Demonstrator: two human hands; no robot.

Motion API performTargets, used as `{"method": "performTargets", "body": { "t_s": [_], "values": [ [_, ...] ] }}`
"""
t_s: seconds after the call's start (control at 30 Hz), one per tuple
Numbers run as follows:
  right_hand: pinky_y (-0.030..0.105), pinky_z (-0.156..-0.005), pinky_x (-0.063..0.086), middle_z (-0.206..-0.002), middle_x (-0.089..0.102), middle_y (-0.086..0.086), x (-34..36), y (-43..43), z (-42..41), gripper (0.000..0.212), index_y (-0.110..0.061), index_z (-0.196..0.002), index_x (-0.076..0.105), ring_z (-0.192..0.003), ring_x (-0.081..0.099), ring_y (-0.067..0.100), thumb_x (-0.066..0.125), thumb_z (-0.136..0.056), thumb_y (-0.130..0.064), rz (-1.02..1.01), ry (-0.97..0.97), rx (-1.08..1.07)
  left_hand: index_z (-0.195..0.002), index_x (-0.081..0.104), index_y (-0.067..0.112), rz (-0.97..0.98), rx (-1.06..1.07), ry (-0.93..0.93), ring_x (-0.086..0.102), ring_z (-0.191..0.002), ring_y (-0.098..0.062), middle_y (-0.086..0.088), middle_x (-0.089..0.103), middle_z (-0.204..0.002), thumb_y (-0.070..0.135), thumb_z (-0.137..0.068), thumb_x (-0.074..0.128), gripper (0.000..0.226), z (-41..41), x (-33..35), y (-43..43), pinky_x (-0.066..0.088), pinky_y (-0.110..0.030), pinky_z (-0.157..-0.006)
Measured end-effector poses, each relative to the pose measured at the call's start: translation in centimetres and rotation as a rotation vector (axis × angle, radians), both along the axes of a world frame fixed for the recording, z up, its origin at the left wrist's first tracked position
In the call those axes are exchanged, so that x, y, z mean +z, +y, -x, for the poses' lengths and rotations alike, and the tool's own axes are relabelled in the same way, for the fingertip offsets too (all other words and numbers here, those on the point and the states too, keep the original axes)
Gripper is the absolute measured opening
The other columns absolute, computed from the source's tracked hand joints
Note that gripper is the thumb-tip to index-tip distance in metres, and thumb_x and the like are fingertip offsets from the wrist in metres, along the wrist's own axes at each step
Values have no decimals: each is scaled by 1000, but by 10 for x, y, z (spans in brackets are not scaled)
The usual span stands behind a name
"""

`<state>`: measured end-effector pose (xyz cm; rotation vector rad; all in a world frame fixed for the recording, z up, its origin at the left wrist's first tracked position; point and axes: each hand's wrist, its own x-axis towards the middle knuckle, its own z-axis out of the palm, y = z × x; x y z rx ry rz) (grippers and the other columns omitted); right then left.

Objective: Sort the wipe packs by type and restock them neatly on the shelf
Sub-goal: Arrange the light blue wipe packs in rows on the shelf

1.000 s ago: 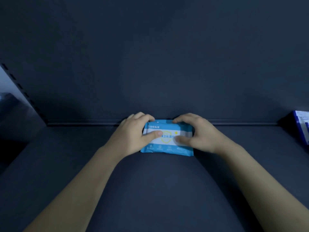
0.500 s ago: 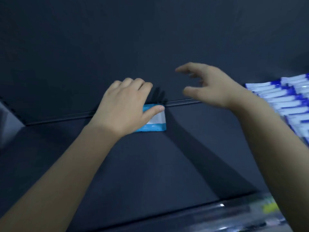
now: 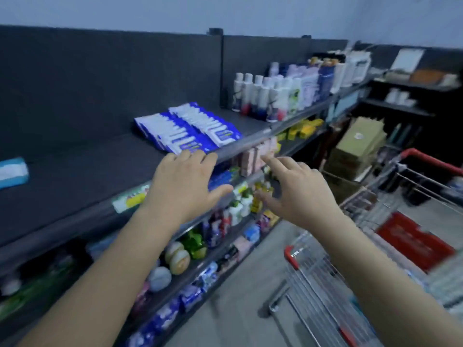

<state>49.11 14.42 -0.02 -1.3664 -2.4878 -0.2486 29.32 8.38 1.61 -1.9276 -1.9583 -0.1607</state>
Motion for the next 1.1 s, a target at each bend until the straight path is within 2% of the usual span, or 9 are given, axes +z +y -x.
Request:
{"method": "performTargets", "body": {
  "t_s": [0.07,0.17,0.27,0.47,0.63,0.73,0.8,0.93,1.1],
  "values": [
    [39,-92,42,-139,44,0,-8,-21,-81,81,-33,-149,20,-122,48,28,50,-82,-68,56,-43,-140,-138,39,19,75,-78,-17,50,-117,-26,-4,53,-130,74,-84,22,79,-71,-13,4,38,-38,-93],
    [41,-96,40,-142,42,2,-20,-41,-184,81,-32,-150,16,-124,46,29,49,-84,-67,88,-110,-346,-137,39,20,112,-171,-17,51,-116,-26,-3,52,-130,77,-81,14,84,-166,-30,10,39,-38,-91],
    [44,-100,42,-143,42,6,-34,-46,-263,80,-29,-150,15,-125,46,30,51,-86,-62,148,-93,-516,-143,29,22,159,-253,1,46,-122,-24,-2,46,-136,77,-83,24,82,-240,-49,26,35,-38,-98],
    [39,-94,47,-136,48,4,-73,-30,-361,69,-26,-144,28,-120,49,25,55,-88,-54,278,-68,-682,-142,28,17,191,-377,75,44,-121,-25,-6,45,-134,76,-85,29,82,-338,-83,75,37,-39,-96],
    [39,-89,45,-127,54,4,-97,3,-416,53,-23,-135,42,-114,51,27,55,-89,-47,340,-129,-750,-146,25,16,335,-484,51,39,-130,-25,-7,41,-143,73,-87,34,82,-409,-119,123,34,-43,-105],
    [40,-93,41,-127,56,3,-112,40,-450,41,-26,-135,47,-115,52,27,52,-94,-27,350,-191,-705,-146,26,17,364,-513,33,40,-131,-26,-8,40,-144,64,-92,35,72,-443,-136,150,33,-44,-105],
    [38,-95,40,-128,56,1,-124,73,-472,44,-29,-136,48,-116,52,24,51,-94,-15,388,-231,-632,-145,26,16,389,-524,23,40,-129,-26,-8,40,-143,53,-97,34,61,-464,-148,166,33,-43,-104],
    [39,-95,40,-125,57,0,-163,157,-511,45,-27,-133,51,-116,52,22,54,-92,-9,508,-319,-418,-148,23,20,470,-503,-28,40,-131,-24,-6,39,-145,45,-98,36,57,-502,-189,209,32,-42,-105],
    [37,-88,39,-111,59,2,-240,273,-549,46,-20,-122,56,-108,56,26,50,-82,0,587,-604,-31,-140,38,21,627,-246,-63,46,-124,-26,-6,45,-139,37,-96,45,47,-552,-255,266,37,-41,-100]
  ]
}}
